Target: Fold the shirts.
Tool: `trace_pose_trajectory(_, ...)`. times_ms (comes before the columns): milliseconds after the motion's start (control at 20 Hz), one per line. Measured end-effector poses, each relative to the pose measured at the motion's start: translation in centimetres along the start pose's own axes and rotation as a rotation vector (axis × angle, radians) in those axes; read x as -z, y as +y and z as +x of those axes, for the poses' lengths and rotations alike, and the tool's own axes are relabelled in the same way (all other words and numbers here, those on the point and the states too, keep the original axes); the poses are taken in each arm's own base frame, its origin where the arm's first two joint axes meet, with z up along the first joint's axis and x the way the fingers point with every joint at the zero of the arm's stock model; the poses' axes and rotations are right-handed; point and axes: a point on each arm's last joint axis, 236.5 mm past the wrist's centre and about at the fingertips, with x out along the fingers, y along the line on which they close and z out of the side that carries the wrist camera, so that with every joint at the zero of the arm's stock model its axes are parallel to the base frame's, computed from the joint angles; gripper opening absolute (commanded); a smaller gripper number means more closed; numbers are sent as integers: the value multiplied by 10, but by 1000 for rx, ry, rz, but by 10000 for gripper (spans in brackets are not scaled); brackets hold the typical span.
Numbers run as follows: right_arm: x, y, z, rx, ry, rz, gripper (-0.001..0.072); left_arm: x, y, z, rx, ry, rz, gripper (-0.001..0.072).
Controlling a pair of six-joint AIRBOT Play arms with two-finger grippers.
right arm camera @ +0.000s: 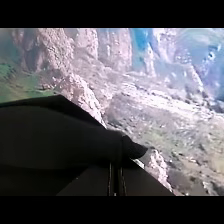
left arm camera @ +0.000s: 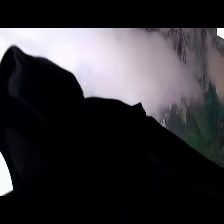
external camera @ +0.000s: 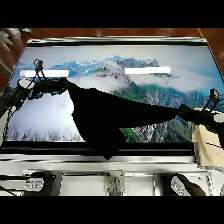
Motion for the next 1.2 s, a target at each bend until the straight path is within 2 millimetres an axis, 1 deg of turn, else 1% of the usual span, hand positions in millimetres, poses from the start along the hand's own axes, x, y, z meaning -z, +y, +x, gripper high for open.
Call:
trace_pose_trajectory(50,2,-1,2,1,9,1,62,4,3,-2,11,37,-25,580)
trace_pose_trajectory(100,3,-1,3,-1,17,0,62,5,8,-9,26,75,-55,576)
trace_pose_trajectory(150,5,0,4,-4,30,-7,62,5,14,-21,40,117,-89,479)
trace_pose_trajectory(250,14,1,3,-10,76,-30,61,11,34,-56,35,220,-142,249)
trace_pose_trajectory(300,20,1,2,-8,107,-47,62,19,47,-76,5,269,-149,239)
trace_pose_trajectory(350,26,0,1,-6,136,-60,62,36,63,-97,-47,337,-147,289)
trace_pose_trajectory(400,33,-1,0,-3,168,-73,62,54,78,-115,-101,389,-146,522)
trace_pose_trajectory(450,40,-2,-2,-2,199,-84,62,75,90,-129,-149,435,-158,696)
trace_pose_trajectory(500,45,-2,-3,-4,225,-90,62,101,100,-139,-183,476,-187,702)
trace_pose_trajectory(550,49,-2,-4,-4,242,-93,62,128,103,-143,-185,509,-224,700)
trace_pose_trajectory(600,53,-1,-5,-5,258,-91,62,153,100,-142,-163,534,-263,696)
trace_pose_trajectory(650,54,-1,-6,-6,265,-87,62,179,97,-135,-129,550,-299,689)
trace_pose_trajectory(800,59,2,-7,-15,285,-64,62,238,73,-111,-10,575,-382,689)
trace_pose_trajectory(850,59,3,-7,-22,284,-55,62,253,67,-103,9,577,-397,688)
trace_pose_trajectory(950,59,7,-7,-34,287,-40,62,275,58,-88,20,580,-402,687)
trace_pose_trajectory(1000,59,8,-7,-39,286,-34,62,282,54,-82,24,578,-401,640)
trace_pose_trajectory(1050,59,9,-7,-42,285,-31,62,287,49,-76,31,574,-404,625)
trace_pose_trajectory(1150,60,11,-8,-49,291,-23,62,295,40,-65,39,571,-413,622)
trace_pose_trajectory(1200,60,11,-8,-51,290,-21,62,297,37,-60,40,567,-420,517)
